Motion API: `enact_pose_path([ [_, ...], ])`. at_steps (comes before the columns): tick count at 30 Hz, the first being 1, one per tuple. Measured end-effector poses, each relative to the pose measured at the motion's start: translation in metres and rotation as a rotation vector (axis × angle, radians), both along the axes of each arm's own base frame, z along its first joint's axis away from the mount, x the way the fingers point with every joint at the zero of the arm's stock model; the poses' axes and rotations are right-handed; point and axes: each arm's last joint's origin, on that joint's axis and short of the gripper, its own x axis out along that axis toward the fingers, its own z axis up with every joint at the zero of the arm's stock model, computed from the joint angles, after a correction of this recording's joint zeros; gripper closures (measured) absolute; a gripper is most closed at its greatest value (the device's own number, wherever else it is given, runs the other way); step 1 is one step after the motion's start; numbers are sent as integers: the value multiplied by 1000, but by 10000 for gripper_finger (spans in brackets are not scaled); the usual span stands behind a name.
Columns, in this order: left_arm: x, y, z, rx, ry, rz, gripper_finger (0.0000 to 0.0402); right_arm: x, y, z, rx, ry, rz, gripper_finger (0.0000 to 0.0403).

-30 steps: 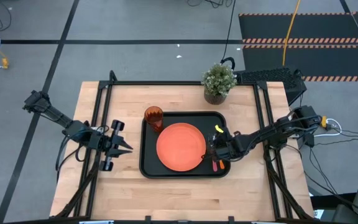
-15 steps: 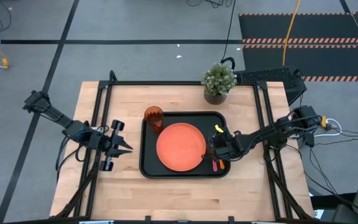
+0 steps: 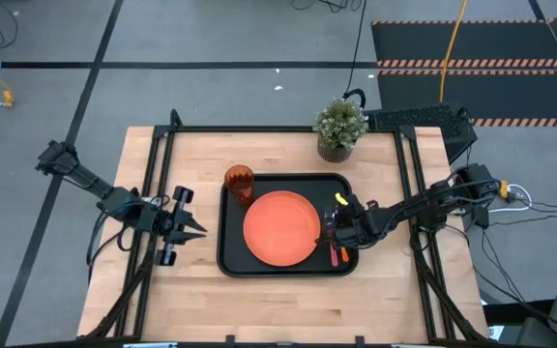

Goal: Pick and place plate/cup/fork/spoon on tray
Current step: Put the orange spoon on the black serving tray

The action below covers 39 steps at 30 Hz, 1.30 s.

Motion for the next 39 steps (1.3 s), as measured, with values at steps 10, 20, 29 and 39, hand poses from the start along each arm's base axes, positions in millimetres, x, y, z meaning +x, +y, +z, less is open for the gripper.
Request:
enact_pose_path([
  [10,0,0,0,-2,0,-1,360,0,0,0,-1,2,0,284],
  [20,0,0,0,-1,1,-1,360,0,0,0,0,-1,-7,284],
  [29,0,0,0,0,0,0,360,0,-1,0,-23,-12,-14,284],
  [39,0,0,0,0,1,0,360,0,-1,0,-21,-14,-17,284],
])
